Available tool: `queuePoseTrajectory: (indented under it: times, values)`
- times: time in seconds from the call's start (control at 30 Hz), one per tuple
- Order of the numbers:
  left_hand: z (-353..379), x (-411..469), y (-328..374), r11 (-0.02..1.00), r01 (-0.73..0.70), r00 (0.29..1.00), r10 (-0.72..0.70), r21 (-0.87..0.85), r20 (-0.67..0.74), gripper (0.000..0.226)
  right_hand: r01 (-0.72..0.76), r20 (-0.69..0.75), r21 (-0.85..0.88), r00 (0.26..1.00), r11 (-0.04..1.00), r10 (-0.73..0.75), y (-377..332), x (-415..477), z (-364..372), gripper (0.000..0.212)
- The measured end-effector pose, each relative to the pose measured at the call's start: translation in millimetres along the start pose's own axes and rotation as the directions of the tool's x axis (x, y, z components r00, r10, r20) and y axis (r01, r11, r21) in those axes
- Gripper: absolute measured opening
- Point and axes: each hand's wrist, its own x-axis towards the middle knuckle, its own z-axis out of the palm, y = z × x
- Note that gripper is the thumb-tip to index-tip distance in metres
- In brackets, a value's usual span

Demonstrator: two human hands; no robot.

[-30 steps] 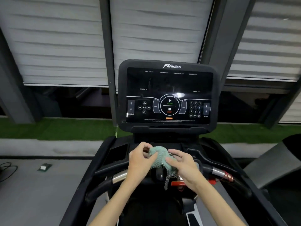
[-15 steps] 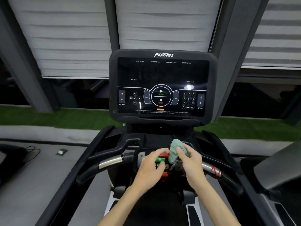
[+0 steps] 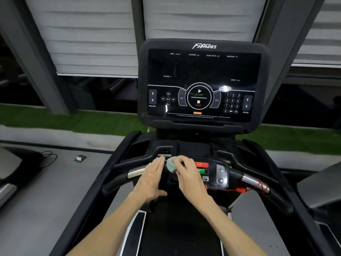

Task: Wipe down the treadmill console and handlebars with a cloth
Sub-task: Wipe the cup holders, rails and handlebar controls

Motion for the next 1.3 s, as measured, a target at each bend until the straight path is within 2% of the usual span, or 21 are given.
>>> queuePoseTrajectory:
  times: [0.1,0.17,0.23,0.33,0.4,0.57,0.67,0.83,1.07,1.17,1.3]
  values:
    - [4.0,0.1,-0.6,1.0,-0.012,0.999,0.012,-0.005,-0.033,0.123,0.148,0.08,-0.043,0.986,0.988,-0.144,3.3,-23.0,1.7,0.056]
    - [7.2,-0.5,0.3,0.999,-0.01,0.998,0.007,-0.038,-0.066,0.12,0.196,0.153,-0.066,0.971,0.978,-0.184,11.5,-32.7,-5.0,0.056]
    - [7.9,-0.4,1.5,0.998,-0.012,0.995,0.006,-0.063,-0.099,0.118,0.17,0.154,-0.072,0.975,0.983,-0.158,15.4,-20.0,-10.0,0.053]
    - [9.6,1.2,0.2,0.998,-0.022,0.991,0.013,-0.066,-0.133,0.119,0.067,0.05,-0.096,0.997,0.993,-0.063,9.4,15.3,-11.7,0.046]
    - [11.2,1.4,-1.5,0.996,-0.025,0.989,0.012,-0.087,-0.149,0.117,0.064,0.05,-0.126,0.997,0.99,-0.058,3.3,16.1,-9.6,0.049]
    - [14.8,1.5,-1.0,0.998,-0.035,0.989,0.027,-0.056,-0.149,0.12,0.202,0.271,-0.143,0.949,0.969,-0.157,1.8,-43.8,-3.8,0.063]
    - [14.9,1.0,2.3,0.999,-0.014,0.991,0.007,-0.045,-0.136,0.123,0.243,0.302,-0.163,0.935,0.956,-0.187,0.8,-32.1,-6.7,0.066]
    - [15.3,4.7,-0.5,0.999,0.002,0.993,-0.008,-0.049,-0.115,0.121,0.023,0.113,-0.173,0.994,0.985,-0.003,0.4,11.5,-0.8,0.063]
    - [21.4,5.8,0.3,0.998,0.013,0.986,-0.025,-0.069,-0.167,0.115,0.189,0.182,-0.172,0.971,0.967,-0.157,4.7,-48.2,-4.3,0.066]
    - [20.0,5.8,4.1,0.998,0.033,0.982,-0.043,-0.055,-0.185,0.119,0.094,0.093,-0.21,0.993,0.973,-0.075,26.3,-50.6,-15.6,0.067]
    - [17.0,4.5,7.0,0.998,0.045,0.977,-0.054,-0.05,-0.205,0.126,-0.052,-0.078,-0.286,0.996,0.957,0.031,64.2,-76.1,-38.2,0.057]
